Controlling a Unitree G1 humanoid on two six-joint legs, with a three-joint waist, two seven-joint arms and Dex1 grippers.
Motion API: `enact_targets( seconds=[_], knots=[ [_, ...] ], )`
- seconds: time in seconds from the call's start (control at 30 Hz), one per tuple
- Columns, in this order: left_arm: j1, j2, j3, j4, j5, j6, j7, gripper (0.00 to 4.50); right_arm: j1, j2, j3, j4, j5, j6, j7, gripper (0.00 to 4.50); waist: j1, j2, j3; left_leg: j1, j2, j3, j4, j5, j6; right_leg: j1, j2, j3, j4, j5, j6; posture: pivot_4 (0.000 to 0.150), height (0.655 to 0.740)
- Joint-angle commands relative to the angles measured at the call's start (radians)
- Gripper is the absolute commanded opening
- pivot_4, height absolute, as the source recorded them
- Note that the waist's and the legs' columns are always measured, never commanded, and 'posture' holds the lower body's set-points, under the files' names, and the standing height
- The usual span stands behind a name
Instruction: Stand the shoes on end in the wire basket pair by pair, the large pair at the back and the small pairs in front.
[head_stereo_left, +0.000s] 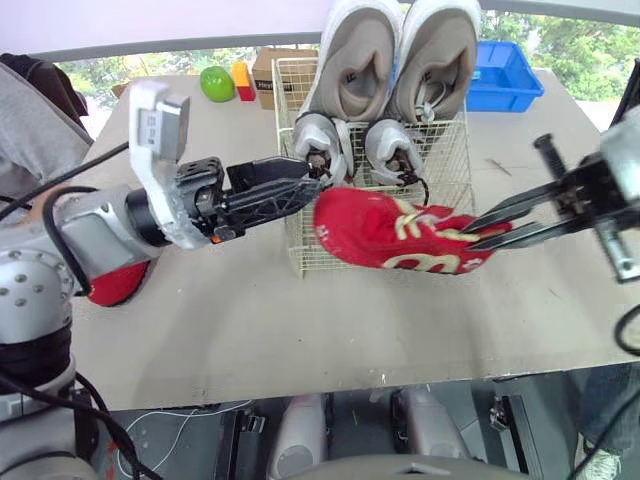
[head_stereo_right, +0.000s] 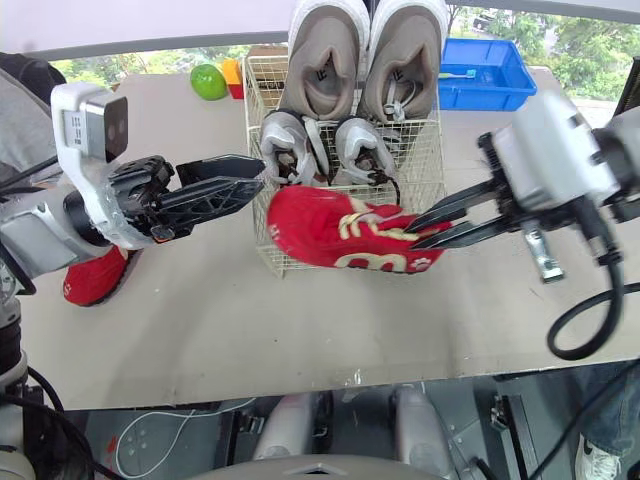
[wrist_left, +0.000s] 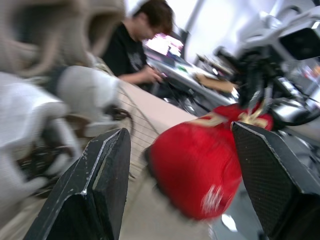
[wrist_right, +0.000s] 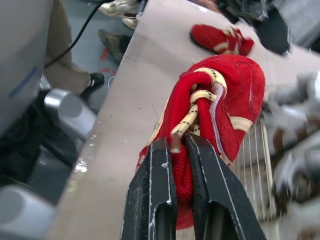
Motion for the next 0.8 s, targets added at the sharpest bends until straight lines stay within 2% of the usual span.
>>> enact_targets(
  seconds=[0.03, 0.13, 0.33, 0.43, 0.67, 0.7, 0.73, 0.8],
  knots=[
    [-0.092, 0.088, -0.1, 0.035, 0.154, 0.049, -0.159, 3.49, -0.084, 0.098, 0.094, 0.043, -0.148, -0.177, 0.035, 0.04, 0.0, 0.0, 0.0, 0.0, 0.0, 0.001, 0.0, 0.0, 0.0, 0.0, 0.001, 0.0, 0.0, 0.0, 0.0, 0.15, 0.74],
    [-0.165, 0.138, -0.216, 0.065, 0.305, 0.048, -0.312, 3.49, -0.139, 0.174, 0.131, 0.074, -0.172, -0.226, 0.069, 0.04, 0.002, 0.001, 0.001, 0.0, 0.0, 0.002, 0.0, 0.0, 0.0, 0.0, 0.001, -0.001, 0.001, 0.0, 0.0, 0.15, 0.74],
    [-0.253, 0.184, -0.337, 0.081, 0.458, 0.05, -0.569, 3.49, -0.195, 0.256, 0.158, 0.135, -0.222, -0.306, 0.091, 0.04, 0.004, 0.0, 0.001, -0.003, 0.0, 0.001, 0.0, 0.0, 0.0, -0.001, 0.001, -0.002, 0.0, 0.0, 0.0, 0.15, 0.74],
    [-0.283, 0.176, -0.379, 0.087, 0.51, 0.062, -0.629, 3.49, -0.21, 0.285, 0.165, 0.155, -0.235, -0.336, 0.093, 0.04, 0.003, 0.0, 0.001, -0.002, 0.0, 0.001, 0.0, 0.0, 0.0, -0.001, 0.001, -0.002, 0.001, 0.0, 0.0, 0.15, 0.74],
    [-0.316, 0.149, -0.418, 0.071, 0.533, 0.131, -0.713, 3.49, -0.217, 0.323, 0.173, 0.152, -0.249, -0.365, 0.085, 0.04, 0.003, 0.0, 0.001, -0.002, 0.0, 0.0, 0.001, 0.0, 0.0, -0.003, 0.001, -0.002, 0.006, 0.0, 0.001, 0.15, 0.74],
    [-0.326, 0.133, -0.42, 0.08, 0.535, 0.141, -0.712, 2.98, -0.216, 0.328, 0.175, 0.154, -0.251, -0.366, 0.083, 0.0, 0.003, 0.0, 0.001, -0.002, 0.0, 0.0, 0.001, 0.0, 0.0, -0.003, 0.001, -0.002, 0.007, 0.0, 0.001, 0.15, 0.74],
    [-0.341, 0.115, -0.421, 0.095, 0.534, 0.159, -0.706, 2.74, -0.213, 0.333, 0.177, 0.157, -0.253, -0.368, 0.083, 0.0, 0.003, 0.0, 0.001, -0.002, 0.0, 0.001, 0.002, 0.0, 0.0, -0.003, 0.001, -0.002, 0.008, 0.0, 0.001, 0.15, 0.74],
    [-0.36, 0.09, -0.42, 0.112, 0.544, 0.177, -0.702, 1.88, -0.209, 0.338, 0.178, 0.158, -0.252, -0.365, 0.08, 0.0, 0.003, 0.0, 0.001, -0.002, 0.0, 0.0, 0.003, 0.0, 0.0, -0.004, 0.001, -0.002, 0.01, 0.0, 0.001, 0.15, 0.74]
  ],
)
